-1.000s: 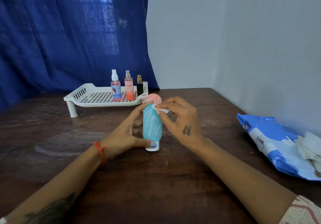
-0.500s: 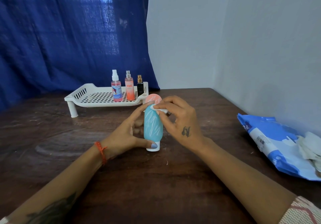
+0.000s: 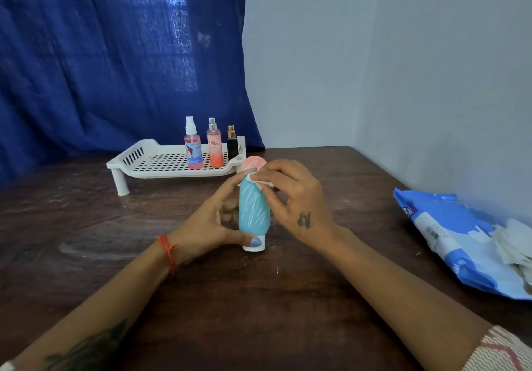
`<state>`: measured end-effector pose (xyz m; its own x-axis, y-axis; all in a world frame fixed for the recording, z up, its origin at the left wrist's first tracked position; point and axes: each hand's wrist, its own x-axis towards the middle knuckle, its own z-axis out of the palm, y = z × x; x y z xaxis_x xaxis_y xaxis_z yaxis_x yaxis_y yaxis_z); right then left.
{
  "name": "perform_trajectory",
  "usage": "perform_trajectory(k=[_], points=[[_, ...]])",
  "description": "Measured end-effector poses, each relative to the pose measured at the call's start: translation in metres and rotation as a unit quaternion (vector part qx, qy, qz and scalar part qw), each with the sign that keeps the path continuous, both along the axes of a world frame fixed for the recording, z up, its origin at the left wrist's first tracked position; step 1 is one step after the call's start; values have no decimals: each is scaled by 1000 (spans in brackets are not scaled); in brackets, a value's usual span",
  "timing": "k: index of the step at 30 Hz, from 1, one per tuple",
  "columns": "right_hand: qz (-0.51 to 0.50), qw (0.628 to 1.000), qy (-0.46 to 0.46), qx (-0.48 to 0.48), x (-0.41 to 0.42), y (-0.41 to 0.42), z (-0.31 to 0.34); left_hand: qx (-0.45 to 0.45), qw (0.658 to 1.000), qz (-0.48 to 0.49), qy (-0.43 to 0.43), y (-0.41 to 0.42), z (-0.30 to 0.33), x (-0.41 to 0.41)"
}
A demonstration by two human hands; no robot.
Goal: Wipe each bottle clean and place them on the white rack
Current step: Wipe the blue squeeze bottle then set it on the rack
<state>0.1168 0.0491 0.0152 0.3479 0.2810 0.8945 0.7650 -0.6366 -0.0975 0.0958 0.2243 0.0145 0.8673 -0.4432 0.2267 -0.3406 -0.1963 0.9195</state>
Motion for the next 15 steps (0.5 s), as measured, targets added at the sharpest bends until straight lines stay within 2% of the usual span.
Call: perform_trajectory(k=[7, 15], points=[[-18, 1000, -5, 23, 0, -5, 0, 2, 1000, 0, -2, 0, 0, 0], [5, 998, -28, -56, -1, -1, 1, 5, 1000, 3, -4, 0, 0, 0]])
